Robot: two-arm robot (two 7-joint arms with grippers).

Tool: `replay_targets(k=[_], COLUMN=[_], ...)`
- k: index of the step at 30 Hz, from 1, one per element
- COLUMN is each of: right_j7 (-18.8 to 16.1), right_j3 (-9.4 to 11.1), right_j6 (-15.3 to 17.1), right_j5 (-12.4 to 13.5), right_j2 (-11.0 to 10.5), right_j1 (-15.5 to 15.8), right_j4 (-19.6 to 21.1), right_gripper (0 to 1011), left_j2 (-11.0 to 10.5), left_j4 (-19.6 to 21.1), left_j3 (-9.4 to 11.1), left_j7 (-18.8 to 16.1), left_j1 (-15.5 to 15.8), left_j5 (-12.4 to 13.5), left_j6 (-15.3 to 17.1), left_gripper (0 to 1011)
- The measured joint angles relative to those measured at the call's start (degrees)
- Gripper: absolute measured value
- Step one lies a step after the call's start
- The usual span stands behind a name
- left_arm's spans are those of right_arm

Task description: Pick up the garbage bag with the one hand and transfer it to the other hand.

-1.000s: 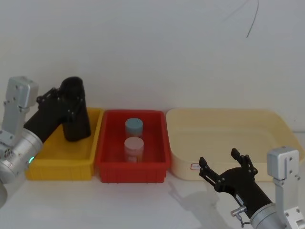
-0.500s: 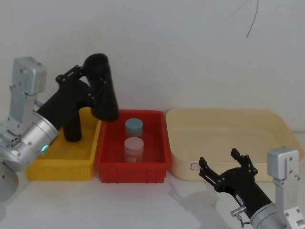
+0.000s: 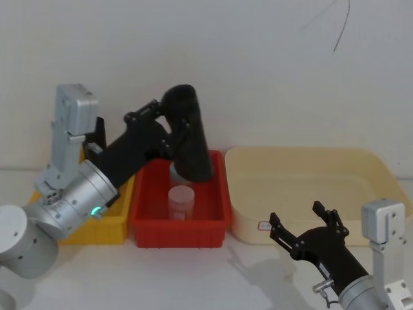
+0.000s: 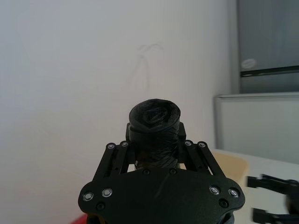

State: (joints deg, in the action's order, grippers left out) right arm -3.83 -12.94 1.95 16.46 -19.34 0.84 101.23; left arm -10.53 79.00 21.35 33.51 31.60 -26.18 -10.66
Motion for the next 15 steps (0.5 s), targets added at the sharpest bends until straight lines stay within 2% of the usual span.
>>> replay_targets(k=[8,15], right_j7=[0.0,0.0], right_j3=[0.0,0.0], right_j6=[0.0,0.0], right_j5=[0.0,0.0], right_j2=[0.0,0.0], right_j1=[0.0,0.0], right_j4=[0.0,0.0], right_gripper=[1001,1001], left_j2=[1.38,1.9], left_j4=[-2.02,-3.02], left_j3=[2.19,3.11], left_j7=[3.59,4.66], left_j1=[0.64,0.91], left_j5=[-2.78,-3.92], left_j6=[0.98,1.36], left_gripper=[446,446])
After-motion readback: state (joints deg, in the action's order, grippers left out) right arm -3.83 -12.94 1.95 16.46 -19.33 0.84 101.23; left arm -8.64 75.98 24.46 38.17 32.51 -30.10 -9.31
